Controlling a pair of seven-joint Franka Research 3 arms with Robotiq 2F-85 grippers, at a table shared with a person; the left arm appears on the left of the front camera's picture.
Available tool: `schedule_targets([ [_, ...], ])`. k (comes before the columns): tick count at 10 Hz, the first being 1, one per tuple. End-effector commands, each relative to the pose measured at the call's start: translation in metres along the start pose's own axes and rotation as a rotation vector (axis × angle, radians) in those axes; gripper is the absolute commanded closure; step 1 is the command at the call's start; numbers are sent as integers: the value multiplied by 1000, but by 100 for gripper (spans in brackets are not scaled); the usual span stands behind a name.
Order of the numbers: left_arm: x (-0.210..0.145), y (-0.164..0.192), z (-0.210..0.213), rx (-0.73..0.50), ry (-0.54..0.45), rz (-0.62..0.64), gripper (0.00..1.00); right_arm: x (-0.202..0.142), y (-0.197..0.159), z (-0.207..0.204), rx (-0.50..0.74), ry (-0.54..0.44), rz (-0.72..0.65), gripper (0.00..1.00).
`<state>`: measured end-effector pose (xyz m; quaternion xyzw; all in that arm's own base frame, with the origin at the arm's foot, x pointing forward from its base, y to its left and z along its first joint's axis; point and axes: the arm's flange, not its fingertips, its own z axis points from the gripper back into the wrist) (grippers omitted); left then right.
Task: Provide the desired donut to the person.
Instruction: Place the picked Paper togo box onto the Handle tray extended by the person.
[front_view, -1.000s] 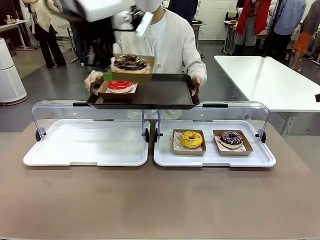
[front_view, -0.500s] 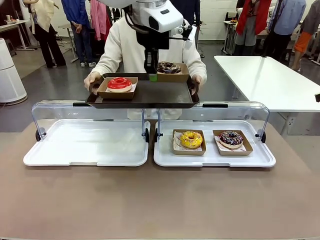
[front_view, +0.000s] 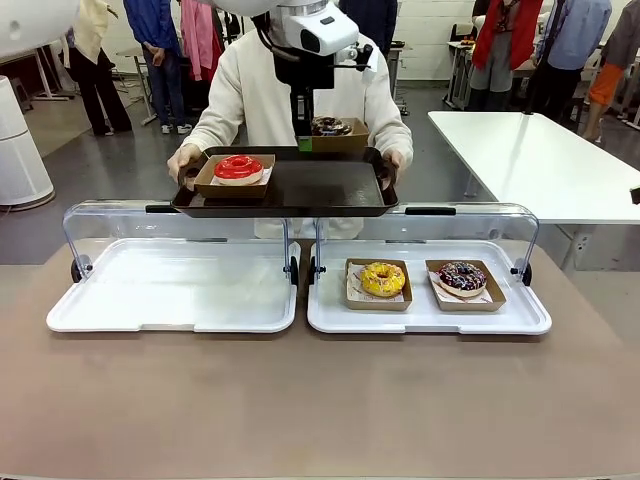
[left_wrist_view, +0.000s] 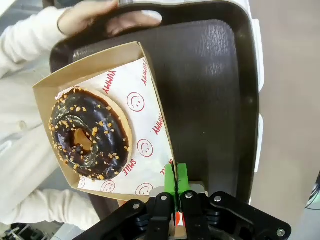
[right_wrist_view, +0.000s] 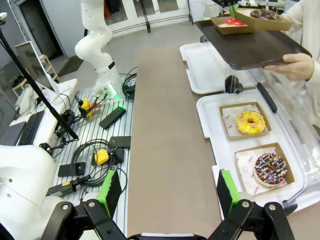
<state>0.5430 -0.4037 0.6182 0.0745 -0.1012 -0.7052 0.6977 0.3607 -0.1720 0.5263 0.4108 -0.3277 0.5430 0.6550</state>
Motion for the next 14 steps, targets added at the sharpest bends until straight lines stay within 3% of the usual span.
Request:
schedule_targets([
  [1, -1, 16, -7, -60, -1, 4, 99, 0, 0, -1, 3, -9, 6, 0],
  [10, -12, 25, -61, -110, 0, -104, 99, 0, 0, -1, 3, -9, 6, 0],
  [11, -12, 25, -62, -116, -7, -106, 53, 0, 0, -1, 3, -9, 6, 0],
  [12, -12, 26, -61, -118, -7, -105, 39, 0, 0, -1, 3, -9, 6, 0],
  [13, -12, 25, -61, -117, -5, -104, 39, 0, 0, -1, 3, -9, 6, 0],
  [14, -12, 25, -60, -117, -5, -101, 0, 0, 0, -1, 3, -9, 6, 0],
])
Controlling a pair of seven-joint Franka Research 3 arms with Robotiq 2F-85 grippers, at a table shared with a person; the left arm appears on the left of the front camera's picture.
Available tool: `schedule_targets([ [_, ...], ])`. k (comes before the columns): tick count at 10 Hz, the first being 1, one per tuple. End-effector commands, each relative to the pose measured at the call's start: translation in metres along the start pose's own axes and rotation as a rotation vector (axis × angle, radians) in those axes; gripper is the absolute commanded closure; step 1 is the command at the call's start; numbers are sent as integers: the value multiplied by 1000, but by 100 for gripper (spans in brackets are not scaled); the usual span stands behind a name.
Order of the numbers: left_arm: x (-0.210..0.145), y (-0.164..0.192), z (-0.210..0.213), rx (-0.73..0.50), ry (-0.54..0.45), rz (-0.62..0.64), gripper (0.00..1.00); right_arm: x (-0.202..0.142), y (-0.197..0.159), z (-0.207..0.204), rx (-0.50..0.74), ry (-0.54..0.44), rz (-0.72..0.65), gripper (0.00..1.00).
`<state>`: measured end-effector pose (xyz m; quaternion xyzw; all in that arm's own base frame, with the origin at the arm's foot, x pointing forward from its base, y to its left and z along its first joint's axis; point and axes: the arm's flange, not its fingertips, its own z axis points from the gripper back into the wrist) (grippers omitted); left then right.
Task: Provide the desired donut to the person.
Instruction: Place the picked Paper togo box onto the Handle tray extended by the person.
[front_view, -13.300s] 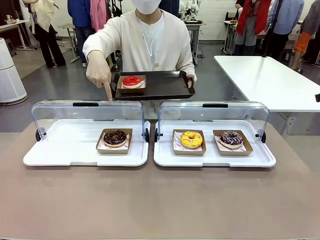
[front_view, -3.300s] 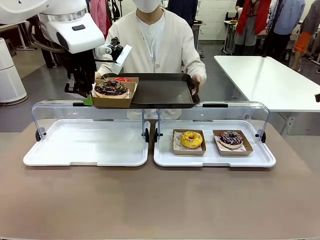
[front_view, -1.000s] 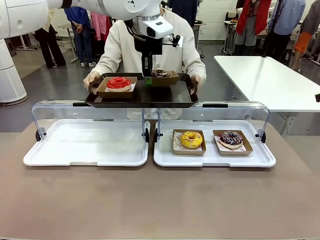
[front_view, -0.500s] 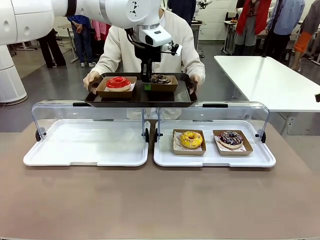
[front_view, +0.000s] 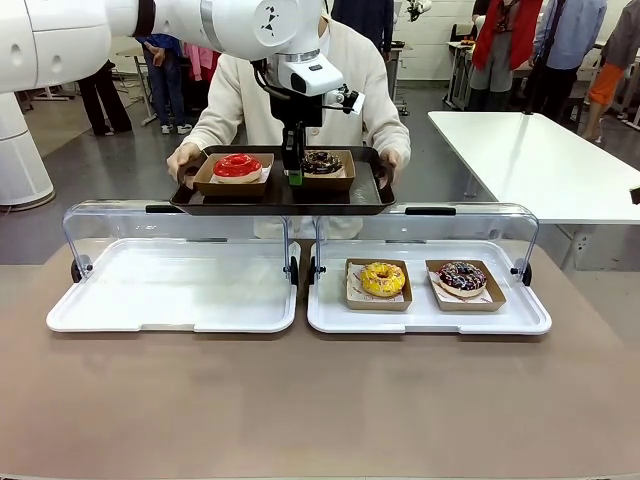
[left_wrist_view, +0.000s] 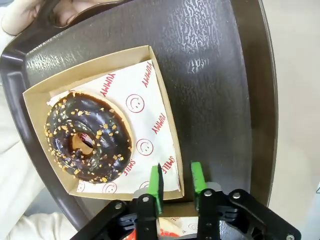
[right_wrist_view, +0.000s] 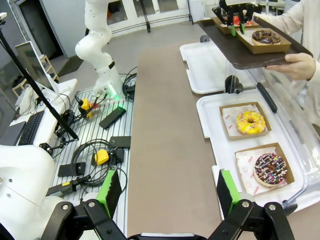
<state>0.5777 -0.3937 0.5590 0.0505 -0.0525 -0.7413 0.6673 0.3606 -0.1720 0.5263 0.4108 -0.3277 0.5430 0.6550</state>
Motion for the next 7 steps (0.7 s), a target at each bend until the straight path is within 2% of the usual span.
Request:
schedule_targets([
  [1, 0, 6, 7, -11, -28, -6, 28, 0, 0, -1, 3, -9, 6, 0],
  [2, 0, 5, 7, -11, -28, -3, 0, 0, 0, -1, 3, -9, 6, 0],
  [7, 0, 5, 11, -12, -34, 1, 0, 0, 0, -1, 3, -9, 6, 0],
])
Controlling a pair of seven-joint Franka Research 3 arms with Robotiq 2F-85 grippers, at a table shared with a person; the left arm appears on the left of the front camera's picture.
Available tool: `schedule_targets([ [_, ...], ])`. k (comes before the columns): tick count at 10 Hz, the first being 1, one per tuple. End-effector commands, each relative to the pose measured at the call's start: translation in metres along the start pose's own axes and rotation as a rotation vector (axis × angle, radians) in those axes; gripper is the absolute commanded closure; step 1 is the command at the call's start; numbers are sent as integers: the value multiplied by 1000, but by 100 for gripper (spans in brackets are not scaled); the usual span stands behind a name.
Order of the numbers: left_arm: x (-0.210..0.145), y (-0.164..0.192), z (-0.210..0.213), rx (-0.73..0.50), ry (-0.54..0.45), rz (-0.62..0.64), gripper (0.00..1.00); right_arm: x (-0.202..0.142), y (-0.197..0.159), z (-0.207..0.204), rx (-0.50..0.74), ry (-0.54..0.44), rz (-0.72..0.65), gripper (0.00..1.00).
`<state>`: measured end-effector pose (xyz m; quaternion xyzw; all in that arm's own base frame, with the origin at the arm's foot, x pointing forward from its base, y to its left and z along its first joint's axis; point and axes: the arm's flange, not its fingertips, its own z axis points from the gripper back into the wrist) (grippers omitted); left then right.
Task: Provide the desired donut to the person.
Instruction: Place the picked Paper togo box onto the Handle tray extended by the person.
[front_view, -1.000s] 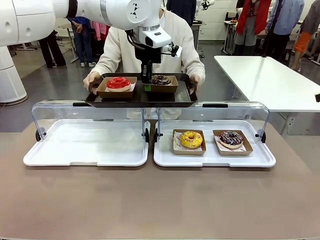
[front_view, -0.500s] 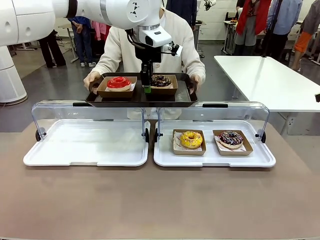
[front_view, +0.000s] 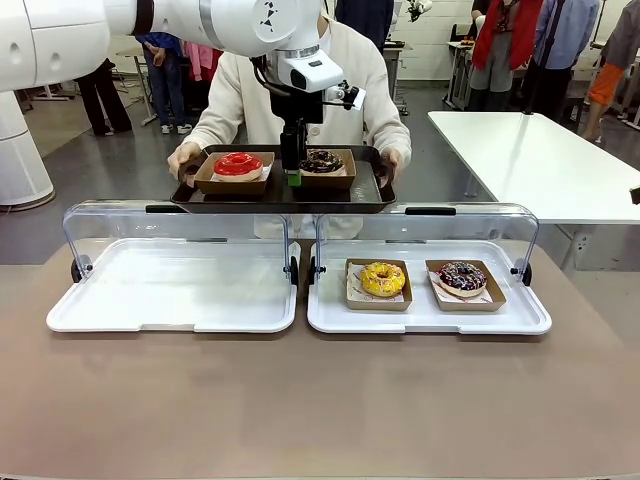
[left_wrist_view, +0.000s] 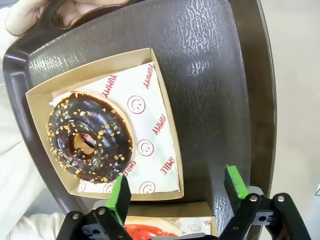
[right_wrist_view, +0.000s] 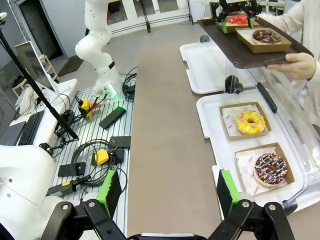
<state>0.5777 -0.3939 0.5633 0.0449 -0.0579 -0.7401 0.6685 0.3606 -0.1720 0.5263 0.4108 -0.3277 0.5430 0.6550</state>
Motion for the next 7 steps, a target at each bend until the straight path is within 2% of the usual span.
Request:
schedule_targets([
  [1, 0, 5, 7, -13, -18, -3, 0, 0, 0, -1, 3, -9, 6, 0],
  [4, -3, -7, 13, -22, -39, -9, 0, 0, 0, -1, 3, -9, 6, 0],
  [6, -21, -50, 33, -11, -47, -84, 0, 0, 0, -1, 3, -9, 6, 0],
  [7, -45, -79, 51, 13, -71, -114, 0, 0, 0, -1, 3, -9, 6, 0],
])
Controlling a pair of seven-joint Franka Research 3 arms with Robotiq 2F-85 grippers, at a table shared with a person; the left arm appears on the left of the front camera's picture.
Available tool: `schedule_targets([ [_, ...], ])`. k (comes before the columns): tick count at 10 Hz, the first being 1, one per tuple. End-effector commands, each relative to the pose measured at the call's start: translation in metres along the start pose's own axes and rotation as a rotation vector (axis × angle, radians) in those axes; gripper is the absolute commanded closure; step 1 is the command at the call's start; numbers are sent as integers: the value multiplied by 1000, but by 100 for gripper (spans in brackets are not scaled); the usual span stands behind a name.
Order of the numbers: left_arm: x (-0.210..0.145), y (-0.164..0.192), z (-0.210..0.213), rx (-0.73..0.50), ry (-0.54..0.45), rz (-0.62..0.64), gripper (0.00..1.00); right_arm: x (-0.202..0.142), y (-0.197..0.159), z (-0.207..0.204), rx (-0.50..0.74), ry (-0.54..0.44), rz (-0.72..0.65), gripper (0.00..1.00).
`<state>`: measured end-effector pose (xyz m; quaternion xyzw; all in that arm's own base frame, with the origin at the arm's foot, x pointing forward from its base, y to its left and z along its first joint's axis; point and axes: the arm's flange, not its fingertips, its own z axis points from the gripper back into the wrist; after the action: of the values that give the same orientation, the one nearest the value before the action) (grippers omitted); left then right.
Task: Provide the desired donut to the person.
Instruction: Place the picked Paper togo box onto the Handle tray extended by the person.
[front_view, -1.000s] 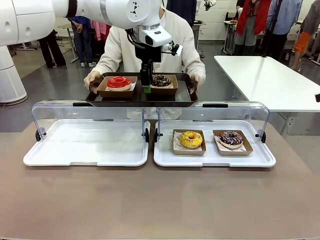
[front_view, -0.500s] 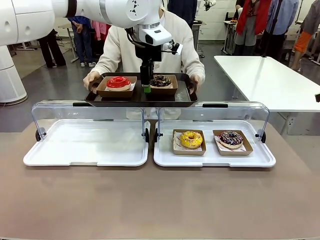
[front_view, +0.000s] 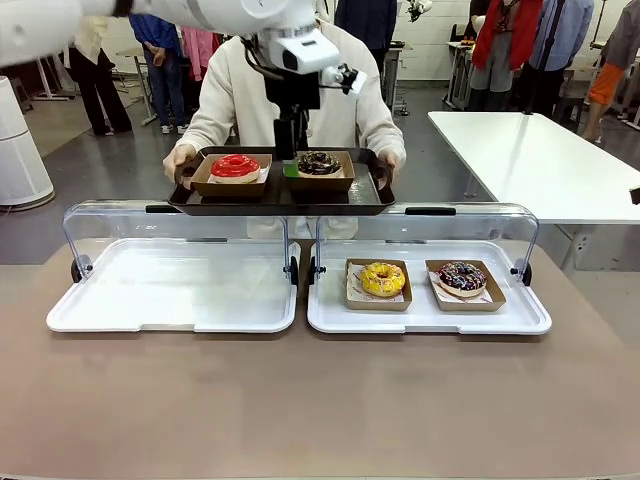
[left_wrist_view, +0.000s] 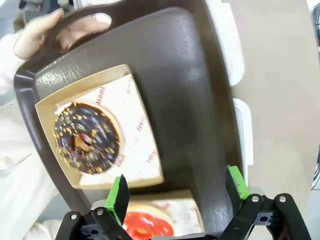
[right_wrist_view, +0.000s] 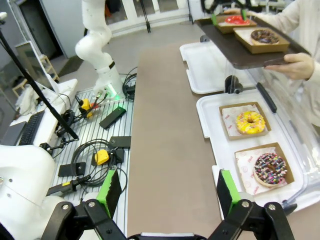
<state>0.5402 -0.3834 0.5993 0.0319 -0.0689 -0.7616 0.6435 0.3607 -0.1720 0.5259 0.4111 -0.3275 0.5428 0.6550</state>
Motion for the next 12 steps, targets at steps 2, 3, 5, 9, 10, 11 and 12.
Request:
schedule_targets([
  [2, -91, -89, 42, 26, -73, -57, 0, 0, 0, -1, 3, -9, 7, 0],
  [3, -120, -107, 54, 39, -93, -60, 0, 0, 0, -1, 3, -9, 7, 0],
  [5, -179, -138, 78, 63, -109, -67, 0, 0, 0, -1, 3, -9, 7, 0],
  [9, -257, -178, 83, 61, -85, -5, 0, 0, 0, -1, 3, -9, 7, 0],
  [10, -270, -183, 76, 41, -71, 15, 0, 0, 0, -1, 3, -9, 7, 0],
  [11, -280, -191, 67, 31, -75, 34, 0, 0, 0, -1, 3, -9, 7, 0],
  [12, -290, -194, 60, 14, -81, 46, 0, 0, 0, -1, 3, -9, 7, 0],
])
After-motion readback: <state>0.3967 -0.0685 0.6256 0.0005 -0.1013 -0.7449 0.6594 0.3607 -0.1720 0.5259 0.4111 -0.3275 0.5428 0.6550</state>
